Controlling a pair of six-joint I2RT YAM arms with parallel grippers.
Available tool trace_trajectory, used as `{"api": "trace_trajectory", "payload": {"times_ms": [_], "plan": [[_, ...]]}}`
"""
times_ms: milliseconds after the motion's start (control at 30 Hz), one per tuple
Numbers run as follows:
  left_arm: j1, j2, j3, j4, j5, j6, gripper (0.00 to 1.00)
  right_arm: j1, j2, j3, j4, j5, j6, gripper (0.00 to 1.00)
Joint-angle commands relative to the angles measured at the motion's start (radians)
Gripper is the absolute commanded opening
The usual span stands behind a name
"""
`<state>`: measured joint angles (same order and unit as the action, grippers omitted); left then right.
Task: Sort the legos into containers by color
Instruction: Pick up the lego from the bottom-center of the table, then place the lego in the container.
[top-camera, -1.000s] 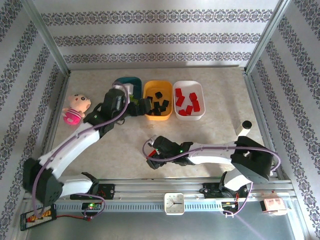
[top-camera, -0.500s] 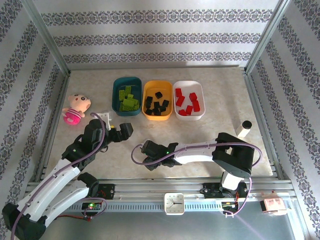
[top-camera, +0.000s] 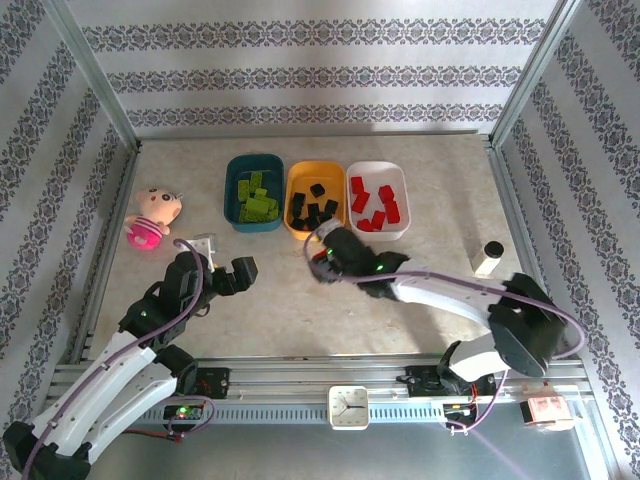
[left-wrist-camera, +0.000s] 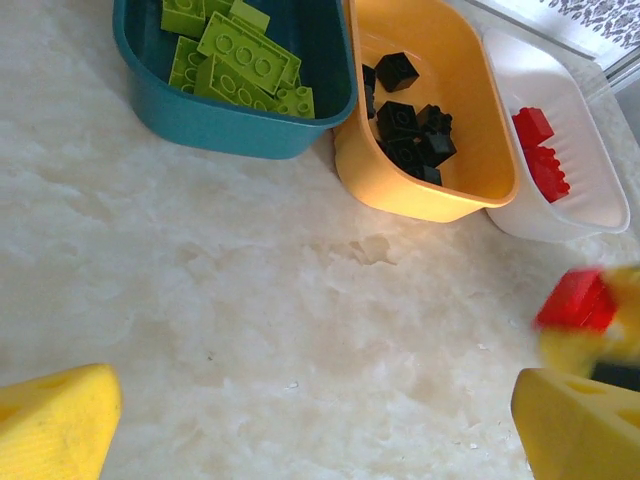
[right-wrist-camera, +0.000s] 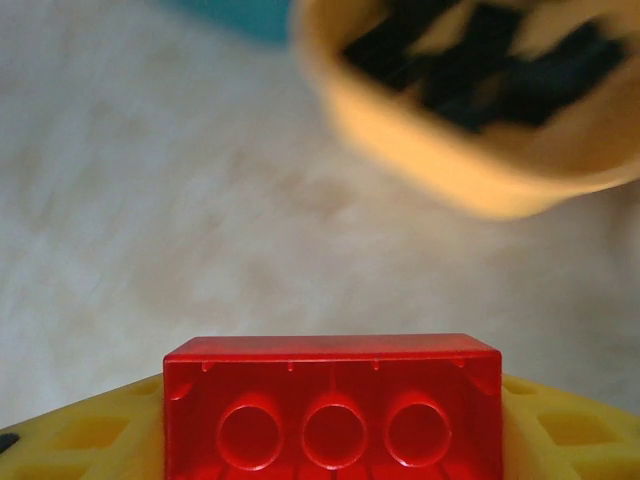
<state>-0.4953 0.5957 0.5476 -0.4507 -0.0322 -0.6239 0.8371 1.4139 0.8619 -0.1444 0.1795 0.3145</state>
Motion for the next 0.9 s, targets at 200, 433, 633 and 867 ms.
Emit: {"api": "trace_trajectory", "payload": {"times_ms": [200,433,633,867], "plan": [[0.011,-0.028,-0.038,-0.017,-0.012,-0.028,1.0,-0.39,0.103,0.146,0.012,-0.054,0.091,0.4],[0.011,-0.028,-0.041,0.009,-0.017,-0.035,1.0,-0.488,0.269,0.276,-0.018,-0.062,0.109,0.51],[0.009,0.005,-0.013,0.028,-0.098,-0.007,1.0,-0.492,0.261,0.332,-0.051,-0.041,0.094,0.74],[0.011,0.104,0.049,0.137,-0.259,0.075,1.0,-0.494,0.064,0.257,-0.046,-0.02,0.08,0.98]]}}
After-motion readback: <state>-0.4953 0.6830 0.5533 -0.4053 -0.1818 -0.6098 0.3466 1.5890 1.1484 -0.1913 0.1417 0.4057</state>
